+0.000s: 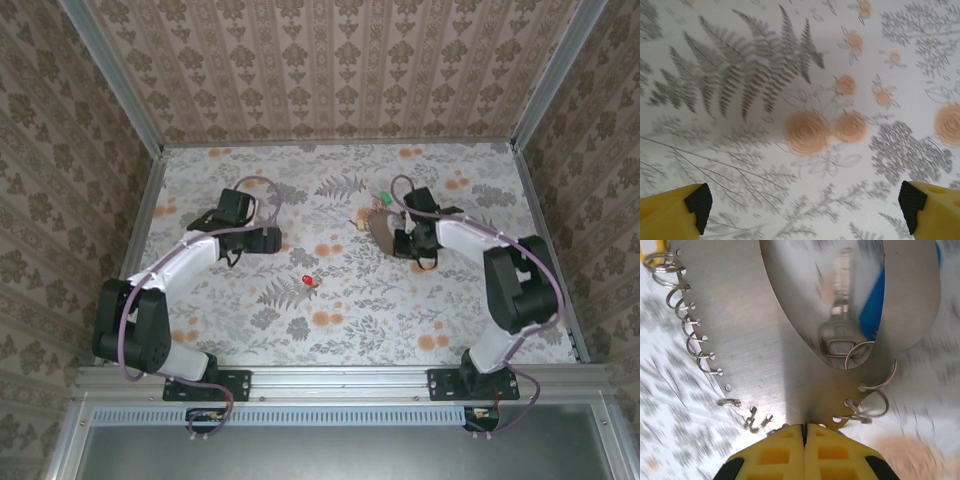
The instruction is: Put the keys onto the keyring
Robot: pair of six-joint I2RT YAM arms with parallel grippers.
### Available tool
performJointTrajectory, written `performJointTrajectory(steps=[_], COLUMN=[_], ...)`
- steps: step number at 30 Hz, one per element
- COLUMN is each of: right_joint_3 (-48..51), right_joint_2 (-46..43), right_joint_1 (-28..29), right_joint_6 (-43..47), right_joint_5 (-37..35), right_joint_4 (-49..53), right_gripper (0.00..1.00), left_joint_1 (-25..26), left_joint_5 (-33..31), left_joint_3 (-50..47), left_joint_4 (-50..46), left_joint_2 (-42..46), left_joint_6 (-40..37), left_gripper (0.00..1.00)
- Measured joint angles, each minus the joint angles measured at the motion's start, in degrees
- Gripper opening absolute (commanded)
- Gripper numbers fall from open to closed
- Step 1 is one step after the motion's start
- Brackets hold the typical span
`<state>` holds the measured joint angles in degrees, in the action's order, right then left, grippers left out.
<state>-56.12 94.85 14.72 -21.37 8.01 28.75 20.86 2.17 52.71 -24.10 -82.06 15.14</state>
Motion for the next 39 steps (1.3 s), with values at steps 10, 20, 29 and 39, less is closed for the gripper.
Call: performJointTrajectory(steps=[10, 20, 29, 39], right_joint_3=[10.95, 9.88, 7.30, -0.31], right_joint_2=[-21.79, -23.23, -14.82, -1.70], right_joint_1=[-0.28, 2.32, 11.87, 25.20], right_joint_6=[-4.68, -11.19, -23.71, -30.49], right_joint_5=[-5.73, -4.04, -0.22, -0.44], right_joint_4=[9.44, 11.93, 1.73, -2.73], right_gripper=[0.34, 0.39, 0.36, 0.35], left_joint_1=[6.08, 7.93, 7.85, 0.52], left_joint_5=[4.57, 13.11, 18.10, 33.83], left_joint_3=[-4.37, -7.74, -10.01, -10.01], left_joint_4=[0.42, 1.49, 1.84, 1.03], left_joint_2=[1.84, 2.80, 3.17, 0.42], left_joint_6=[4.59, 4.72, 6.03, 11.04], left_gripper=[1.00, 1.00, 1.00, 1.00])
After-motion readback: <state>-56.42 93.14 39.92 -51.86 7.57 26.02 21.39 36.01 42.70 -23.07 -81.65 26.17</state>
